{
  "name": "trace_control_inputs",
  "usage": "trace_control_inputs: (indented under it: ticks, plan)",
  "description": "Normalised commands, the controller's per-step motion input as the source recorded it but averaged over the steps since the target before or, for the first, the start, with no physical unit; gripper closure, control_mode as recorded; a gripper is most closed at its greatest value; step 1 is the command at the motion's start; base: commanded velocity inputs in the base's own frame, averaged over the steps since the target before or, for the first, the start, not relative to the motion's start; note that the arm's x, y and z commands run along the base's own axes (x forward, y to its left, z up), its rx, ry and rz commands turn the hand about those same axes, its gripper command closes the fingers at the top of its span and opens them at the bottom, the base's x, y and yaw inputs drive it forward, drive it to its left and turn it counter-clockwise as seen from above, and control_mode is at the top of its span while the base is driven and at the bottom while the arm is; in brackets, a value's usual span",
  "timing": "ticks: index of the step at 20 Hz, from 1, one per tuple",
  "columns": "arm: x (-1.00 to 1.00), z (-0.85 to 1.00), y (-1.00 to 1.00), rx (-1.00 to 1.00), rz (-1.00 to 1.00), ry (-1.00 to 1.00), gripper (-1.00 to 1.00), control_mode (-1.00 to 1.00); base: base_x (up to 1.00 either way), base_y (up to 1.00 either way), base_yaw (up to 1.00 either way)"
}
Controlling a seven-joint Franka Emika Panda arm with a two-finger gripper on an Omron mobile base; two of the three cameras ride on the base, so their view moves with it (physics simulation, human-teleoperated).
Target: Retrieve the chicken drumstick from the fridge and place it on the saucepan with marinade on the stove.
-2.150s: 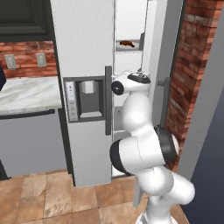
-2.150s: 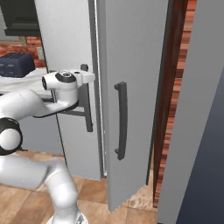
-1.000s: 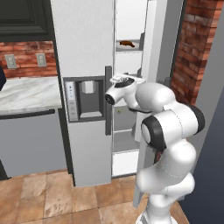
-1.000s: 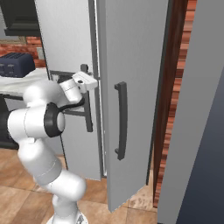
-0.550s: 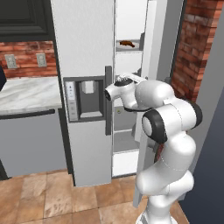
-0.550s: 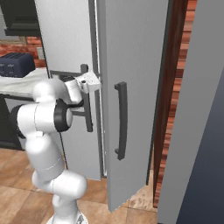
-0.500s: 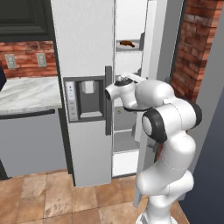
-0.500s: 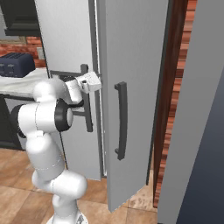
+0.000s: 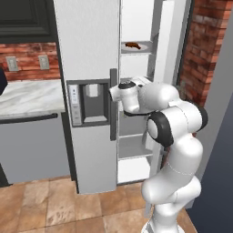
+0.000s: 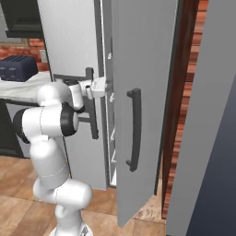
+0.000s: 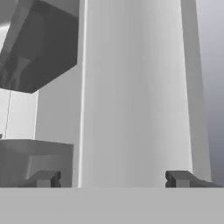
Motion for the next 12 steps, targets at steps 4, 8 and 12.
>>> trace_control_inputs:
  ticks: [4, 8, 12]
  plan:
    - [-0.53, 0.0, -0.57, 0.0, -0.27, 0.0, -1.0, -1.0, 0.0, 0.0, 0.0]
    - [-0.53, 0.0, -0.66, 0.0, -0.24, 0.0, -1.0, -1.0, 0.0, 0.0, 0.0]
    - [-0.52, 0.0, -0.75, 0.0, -0.15, 0.0, -1.0, -1.0, 0.0, 0.0, 0.0]
